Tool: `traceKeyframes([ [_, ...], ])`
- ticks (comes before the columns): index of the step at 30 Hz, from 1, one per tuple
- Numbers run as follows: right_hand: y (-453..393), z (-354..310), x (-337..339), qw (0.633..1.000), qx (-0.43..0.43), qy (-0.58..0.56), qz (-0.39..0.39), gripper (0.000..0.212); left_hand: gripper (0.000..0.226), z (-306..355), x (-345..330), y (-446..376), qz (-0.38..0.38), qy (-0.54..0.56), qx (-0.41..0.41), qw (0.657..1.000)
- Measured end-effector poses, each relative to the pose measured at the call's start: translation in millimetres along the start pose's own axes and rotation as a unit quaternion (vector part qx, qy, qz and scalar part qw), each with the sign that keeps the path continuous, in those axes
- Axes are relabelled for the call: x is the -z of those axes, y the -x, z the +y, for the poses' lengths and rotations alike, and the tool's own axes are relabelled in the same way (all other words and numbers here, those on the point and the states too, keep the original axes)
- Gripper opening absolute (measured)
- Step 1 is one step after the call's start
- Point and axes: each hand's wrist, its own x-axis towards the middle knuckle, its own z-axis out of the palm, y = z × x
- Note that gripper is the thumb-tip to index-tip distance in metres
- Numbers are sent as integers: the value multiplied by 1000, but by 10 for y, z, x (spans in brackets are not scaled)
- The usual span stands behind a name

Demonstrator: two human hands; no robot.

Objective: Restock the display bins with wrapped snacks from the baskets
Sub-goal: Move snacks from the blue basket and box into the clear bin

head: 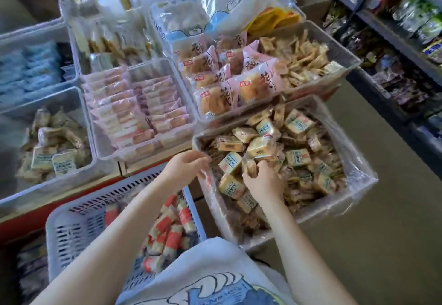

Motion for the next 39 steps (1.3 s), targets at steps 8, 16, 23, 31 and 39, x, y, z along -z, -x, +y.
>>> traceKeyframes([
  [8, -257, 106, 555, 644, -113, -709, -267, 38, 22, 252, -260, -115, 14, 133, 53, 990],
  [16, -192, -255, 556, 503, -35, -733, -456, 32, 48, 443, -329, -148, -29, 222, -47, 974],
  [23, -32, -542, 339, 645, -41, -644, -410, 59, 28, 228, 5, -134, 105, 176, -38, 978],
  [31, 389, -1406, -158, 781, 7, -535, -322, 21, 26, -679, 888, 35, 208, 103, -45, 972],
  [39, 741, -3008, -1191, 853, 59, -416, -309, 26, 99, -2562, 2025, 452, 198, -355, 95, 909],
])
